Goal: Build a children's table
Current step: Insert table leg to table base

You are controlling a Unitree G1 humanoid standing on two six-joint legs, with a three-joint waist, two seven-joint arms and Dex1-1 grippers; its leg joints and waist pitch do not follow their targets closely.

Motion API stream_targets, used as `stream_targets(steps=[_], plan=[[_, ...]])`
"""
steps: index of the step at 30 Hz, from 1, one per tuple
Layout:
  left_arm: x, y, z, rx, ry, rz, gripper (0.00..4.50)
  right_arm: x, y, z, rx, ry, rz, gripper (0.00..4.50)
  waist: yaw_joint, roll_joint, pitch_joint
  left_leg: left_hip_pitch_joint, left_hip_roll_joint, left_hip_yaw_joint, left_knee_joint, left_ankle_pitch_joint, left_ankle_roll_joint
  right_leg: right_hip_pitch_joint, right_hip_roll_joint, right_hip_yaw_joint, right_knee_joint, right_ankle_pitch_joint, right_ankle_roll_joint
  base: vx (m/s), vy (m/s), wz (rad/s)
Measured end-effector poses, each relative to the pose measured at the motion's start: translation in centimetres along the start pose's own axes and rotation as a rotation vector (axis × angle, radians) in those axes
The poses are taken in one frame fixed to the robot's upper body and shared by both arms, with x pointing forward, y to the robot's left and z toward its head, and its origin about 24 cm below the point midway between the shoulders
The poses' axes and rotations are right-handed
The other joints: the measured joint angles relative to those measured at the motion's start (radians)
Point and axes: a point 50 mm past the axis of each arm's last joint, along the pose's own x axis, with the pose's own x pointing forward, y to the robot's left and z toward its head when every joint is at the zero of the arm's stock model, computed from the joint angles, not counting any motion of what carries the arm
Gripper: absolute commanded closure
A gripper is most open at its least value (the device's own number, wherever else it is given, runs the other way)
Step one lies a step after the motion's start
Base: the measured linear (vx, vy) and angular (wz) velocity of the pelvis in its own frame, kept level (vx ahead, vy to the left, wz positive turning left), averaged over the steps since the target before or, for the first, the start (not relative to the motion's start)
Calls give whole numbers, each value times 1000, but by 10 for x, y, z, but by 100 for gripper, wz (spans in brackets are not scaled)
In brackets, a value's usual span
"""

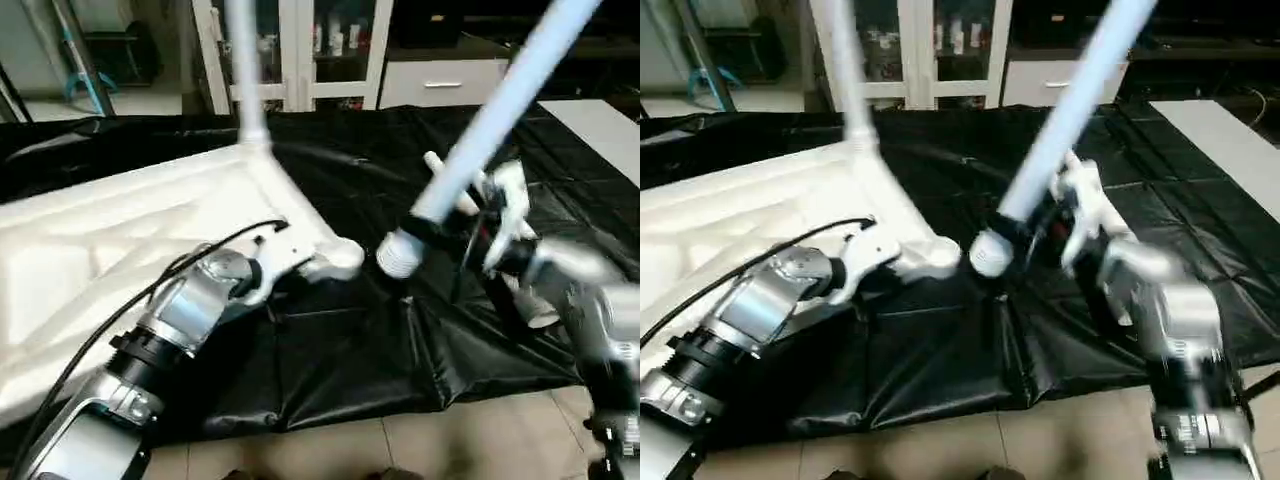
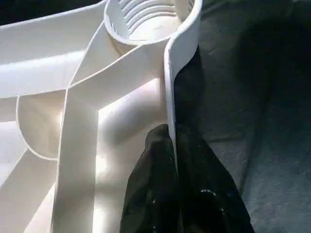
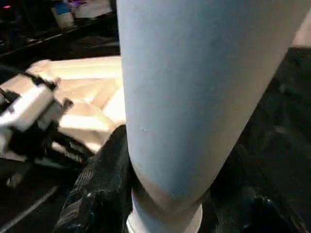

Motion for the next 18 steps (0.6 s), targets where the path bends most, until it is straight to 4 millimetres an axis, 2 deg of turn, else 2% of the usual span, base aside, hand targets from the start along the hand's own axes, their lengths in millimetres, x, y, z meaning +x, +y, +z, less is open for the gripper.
stream_targets(steps=[2, 6, 7, 8, 10, 13, 16, 18], plan=[[0, -1, -1, 10, -20, -4, 450, -4, 2, -2, 14, -18, -28, 267, 0, 10, -2, -1, 0, 0, 0, 0, 0, 0, 0, 0, -1, 0, 0, 0, 0, 0], [2, -5, -1, 34, -56, -15, 450, -9, 7, 3, 18, -68, -61, 267, 5, 24, -1, -2, 0, -1, -1, -1, 0, 0, 0, -1, -2, 0, 0, 0, 0, 0], [2, -6, -1, 41, -63, -18, 422, -10, 8, 3, 22, -73, -68, 267, 6, 28, -1, -2, -1, -1, -1, -1, 0, 0, 0, -1, -2, 0, 0, 0, 0, 0], [3, -6, -1, 44, -66, -24, 394, -11, 9, 2, 24, -73, -74, 267, 8, 29, 0, -2, -1, -1, -1, -1, 0, 0, 0, -1, -2, 0, 0, 0, 0, 0], [1, -6, -1, 51, -63, -42, 394, -13, 11, -2, 38, -69, -82, 267, 13, 30, -1, -2, 0, -1, -2, -1, 0, 0, 0, -1, -2, -1, 1, 0, 0, 0], [-1, -6, -3, 46, -72, -41, 367, -13, 14, -2, 42, -75, -90, 267, 16, 35, 1, -2, -1, 0, -2, -1, 0, -1, 0, 0, -2, -1, 1, 0, 0, 0], [-7, -2, 4, 10, -145, -3, 352, -15, 16, 2, 36, -92, -114, 267, 21, 36, 1, -2, -1, 0, -2, 0, 0, -1, 0, 0, -1, -1, 1, 0, 0, 0], [-17, 6, 14, -56, -258, 54, 351, -17, 18, 3, 21, -101, -145, 267, 28, 35, 1, -2, -1, 0, -1, 0, 0, -1, 0, 0, -1, -1, 1, 0, 0, 0]])
